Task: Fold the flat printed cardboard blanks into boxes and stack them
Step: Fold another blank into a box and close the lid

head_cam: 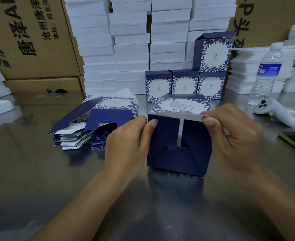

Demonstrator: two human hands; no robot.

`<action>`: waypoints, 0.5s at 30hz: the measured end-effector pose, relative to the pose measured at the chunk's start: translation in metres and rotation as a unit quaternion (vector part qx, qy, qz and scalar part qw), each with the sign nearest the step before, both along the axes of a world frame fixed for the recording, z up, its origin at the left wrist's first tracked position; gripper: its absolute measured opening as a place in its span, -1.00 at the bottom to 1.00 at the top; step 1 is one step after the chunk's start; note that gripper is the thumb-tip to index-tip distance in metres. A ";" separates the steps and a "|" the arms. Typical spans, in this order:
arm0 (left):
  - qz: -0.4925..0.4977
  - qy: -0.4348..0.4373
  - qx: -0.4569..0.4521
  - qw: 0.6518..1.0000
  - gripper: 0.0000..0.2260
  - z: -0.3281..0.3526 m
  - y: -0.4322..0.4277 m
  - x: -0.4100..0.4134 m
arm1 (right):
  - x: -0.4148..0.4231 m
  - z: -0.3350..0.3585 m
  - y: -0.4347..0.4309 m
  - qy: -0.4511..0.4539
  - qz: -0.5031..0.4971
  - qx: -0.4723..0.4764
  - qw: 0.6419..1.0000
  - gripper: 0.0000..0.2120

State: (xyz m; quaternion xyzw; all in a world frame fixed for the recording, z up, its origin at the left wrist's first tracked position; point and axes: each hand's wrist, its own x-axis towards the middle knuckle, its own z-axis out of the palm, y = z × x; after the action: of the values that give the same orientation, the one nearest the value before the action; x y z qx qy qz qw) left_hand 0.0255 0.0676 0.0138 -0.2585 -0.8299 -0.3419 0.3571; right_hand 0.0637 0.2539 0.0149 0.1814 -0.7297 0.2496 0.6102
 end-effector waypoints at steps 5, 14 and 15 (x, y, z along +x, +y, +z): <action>-0.004 -0.015 0.014 1.000 -0.66 0.000 -0.001 -0.002 | 0.001 0.000 -0.003 -0.004 0.005 -0.002 1.000 -0.54; 0.007 0.021 -0.016 1.000 -0.71 -0.001 -0.001 -0.002 | 0.000 0.001 -0.005 -0.016 0.027 -0.028 0.999 -0.63; 0.005 0.020 -0.013 1.000 -0.71 -0.001 -0.001 -0.003 | 0.000 0.001 -0.005 -0.017 0.029 -0.027 0.999 -0.63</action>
State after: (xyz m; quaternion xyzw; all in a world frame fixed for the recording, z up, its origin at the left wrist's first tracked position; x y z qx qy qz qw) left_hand 0.0225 0.0667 0.0131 -0.2659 -0.8282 -0.3241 0.3719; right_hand 0.0641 0.2489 0.0158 0.1819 -0.7275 0.2894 0.5948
